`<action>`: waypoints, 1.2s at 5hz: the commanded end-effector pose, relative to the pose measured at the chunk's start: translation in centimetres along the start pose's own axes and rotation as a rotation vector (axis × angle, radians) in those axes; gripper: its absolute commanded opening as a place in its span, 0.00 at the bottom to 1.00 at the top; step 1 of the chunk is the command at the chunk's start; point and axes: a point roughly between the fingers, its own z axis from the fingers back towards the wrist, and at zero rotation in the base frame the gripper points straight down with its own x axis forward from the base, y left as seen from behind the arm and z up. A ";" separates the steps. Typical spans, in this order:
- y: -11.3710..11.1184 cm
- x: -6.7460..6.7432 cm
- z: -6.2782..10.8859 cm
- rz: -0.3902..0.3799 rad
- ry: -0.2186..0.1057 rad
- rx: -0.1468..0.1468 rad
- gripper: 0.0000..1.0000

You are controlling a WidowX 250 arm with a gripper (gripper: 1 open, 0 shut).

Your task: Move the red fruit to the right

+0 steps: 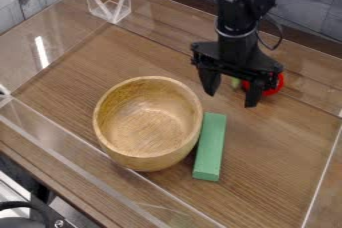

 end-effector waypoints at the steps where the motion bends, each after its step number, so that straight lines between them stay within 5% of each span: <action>1: 0.1 1.4 2.7 0.001 -0.074 -0.013 1.00; 3: 1.0 1.5 3.9 0.008 -0.084 0.000 1.00; 6: 3.0 4.2 0.2 0.041 -0.109 0.034 1.00</action>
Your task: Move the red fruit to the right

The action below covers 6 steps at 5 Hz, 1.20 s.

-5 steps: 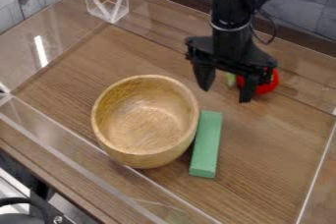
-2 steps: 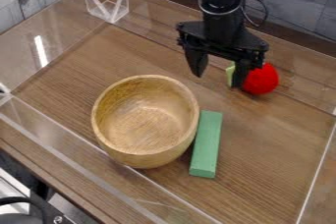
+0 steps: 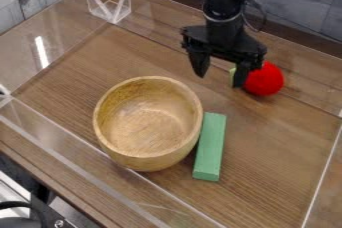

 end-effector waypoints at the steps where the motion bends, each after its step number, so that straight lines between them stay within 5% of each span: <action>1: 0.4 2.2 0.1 0.022 -0.069 0.004 1.00; 3: -0.9 3.0 -0.1 0.055 -0.066 0.023 1.00; 4: -1.5 3.3 -0.3 0.074 -0.063 0.034 0.00; 6: -1.6 2.2 2.6 0.073 -0.061 0.028 0.00</action>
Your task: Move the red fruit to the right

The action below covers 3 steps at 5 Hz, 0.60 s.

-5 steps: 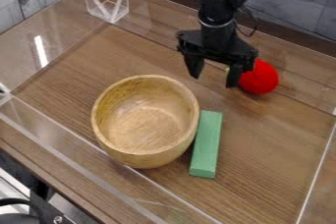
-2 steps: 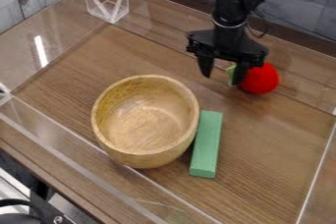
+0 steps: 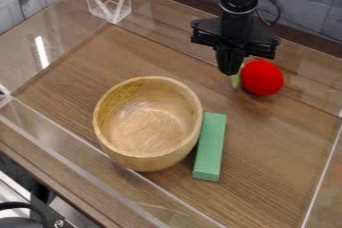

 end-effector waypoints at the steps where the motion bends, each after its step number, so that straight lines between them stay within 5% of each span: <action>1: 0.6 1.3 1.4 0.019 -0.045 -0.011 1.00; 3: 1.9 2.2 0.6 0.070 -0.038 0.004 1.00</action>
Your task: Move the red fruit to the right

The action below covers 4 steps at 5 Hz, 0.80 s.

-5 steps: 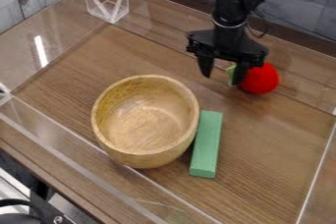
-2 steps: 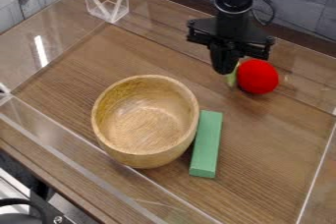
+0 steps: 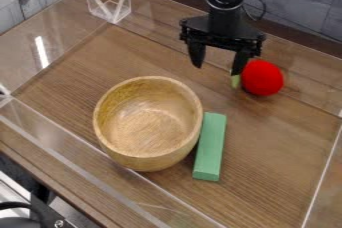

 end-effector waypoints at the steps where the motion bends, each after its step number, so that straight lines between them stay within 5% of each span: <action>1: 0.6 2.1 1.1 0.040 -0.067 -0.010 1.00; 3: -0.9 1.3 2.2 0.045 -0.076 -0.015 1.00; 4: -0.3 2.0 2.4 0.088 -0.083 -0.009 1.00</action>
